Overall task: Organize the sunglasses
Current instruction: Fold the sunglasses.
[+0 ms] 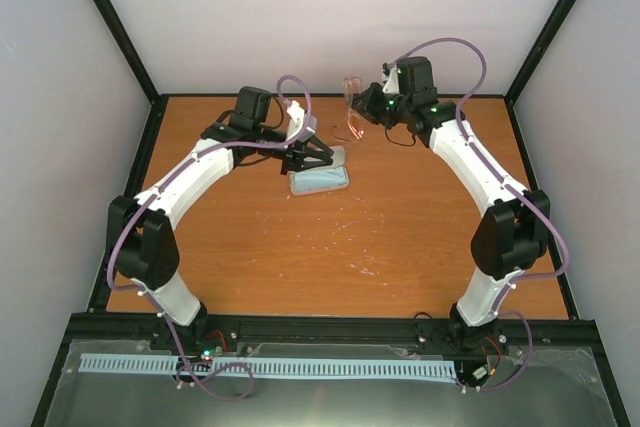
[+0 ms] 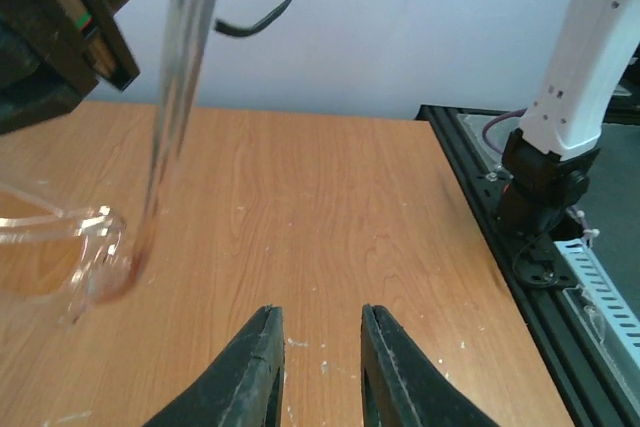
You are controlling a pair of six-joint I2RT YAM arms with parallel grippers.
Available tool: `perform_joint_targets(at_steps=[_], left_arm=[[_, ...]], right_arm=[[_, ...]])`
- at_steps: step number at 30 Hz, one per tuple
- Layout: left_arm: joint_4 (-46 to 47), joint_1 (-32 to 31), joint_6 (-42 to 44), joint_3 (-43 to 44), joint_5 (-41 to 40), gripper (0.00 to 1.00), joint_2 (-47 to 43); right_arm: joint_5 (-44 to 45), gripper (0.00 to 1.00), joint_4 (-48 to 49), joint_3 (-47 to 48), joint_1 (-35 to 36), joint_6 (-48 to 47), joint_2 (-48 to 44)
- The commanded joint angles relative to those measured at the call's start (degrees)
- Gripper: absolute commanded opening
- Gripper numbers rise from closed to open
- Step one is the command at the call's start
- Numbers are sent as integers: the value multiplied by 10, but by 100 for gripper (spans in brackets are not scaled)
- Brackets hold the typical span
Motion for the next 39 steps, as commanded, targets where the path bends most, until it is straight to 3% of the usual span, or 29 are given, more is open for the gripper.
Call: perform_joint_targets(at_steps=[1, 11, 20, 24, 30, 34, 39], left_arm=[[13, -14, 3, 43, 57, 23, 11], [183, -14, -152, 72, 56, 24, 55], [224, -12, -145, 104, 18, 24, 133], [197, -7, -136, 140, 17, 24, 157], [163, 65, -131, 131, -50, 27, 63], [44, 134, -18, 157, -180, 24, 74], [-73, 197, 120, 189, -232, 17, 178]], right_arm=[[5, 3, 2, -10, 15, 11, -31], [-26, 3, -54, -13, 44, -39, -55], [-87, 3, -102, -20, 45, -90, -79], [-84, 3, -127, -14, 42, -104, -73], [-10, 3, -79, -69, -31, -62, -92], [26, 3, -5, -104, -74, -1, -97], [38, 3, 119, -196, -78, 150, -88]])
